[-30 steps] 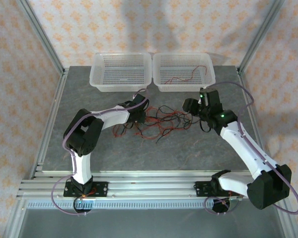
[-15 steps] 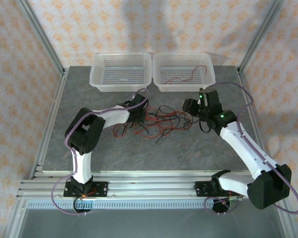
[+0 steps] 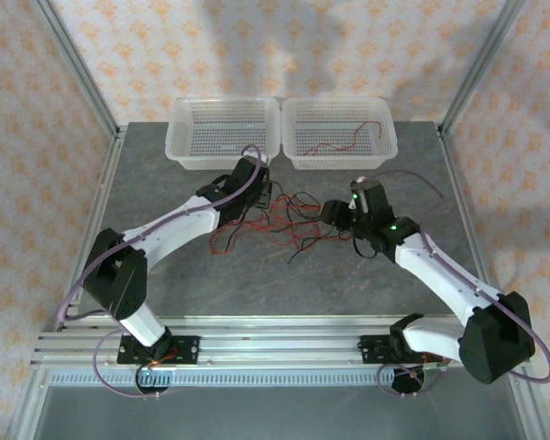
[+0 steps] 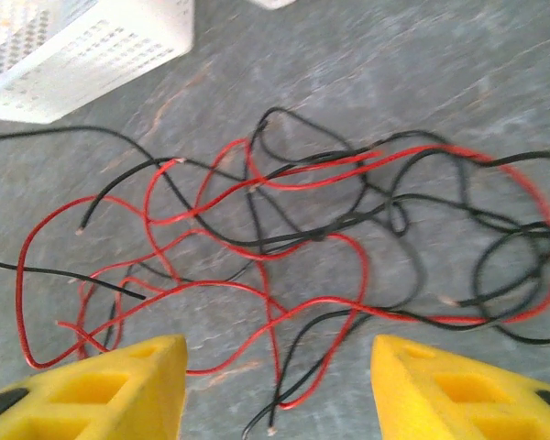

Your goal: Untangle the cables

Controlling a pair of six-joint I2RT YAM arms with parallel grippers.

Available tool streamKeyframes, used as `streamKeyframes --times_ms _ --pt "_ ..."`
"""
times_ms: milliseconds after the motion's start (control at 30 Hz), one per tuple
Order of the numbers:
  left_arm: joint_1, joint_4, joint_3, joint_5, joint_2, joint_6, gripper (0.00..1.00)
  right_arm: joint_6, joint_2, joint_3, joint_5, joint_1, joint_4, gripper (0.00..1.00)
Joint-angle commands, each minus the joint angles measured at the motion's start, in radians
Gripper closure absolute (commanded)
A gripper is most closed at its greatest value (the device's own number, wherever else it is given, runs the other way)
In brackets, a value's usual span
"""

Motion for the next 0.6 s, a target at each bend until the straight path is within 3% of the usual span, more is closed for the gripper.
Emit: streamKeyframes --times_ms 0,233,567 --pt "-0.055 -0.096 0.042 -0.064 -0.037 -0.018 1.0 0.071 0.048 -0.006 -0.034 0.043 0.162 0.45" --pt "-0.146 -0.167 0.12 -0.103 -0.07 -0.038 1.0 0.194 0.167 -0.003 -0.032 0.107 0.441 0.45" --pt "-0.192 -0.214 0.216 -0.142 -0.126 -0.033 1.0 0.249 0.403 0.001 0.115 0.12 0.516 0.46"
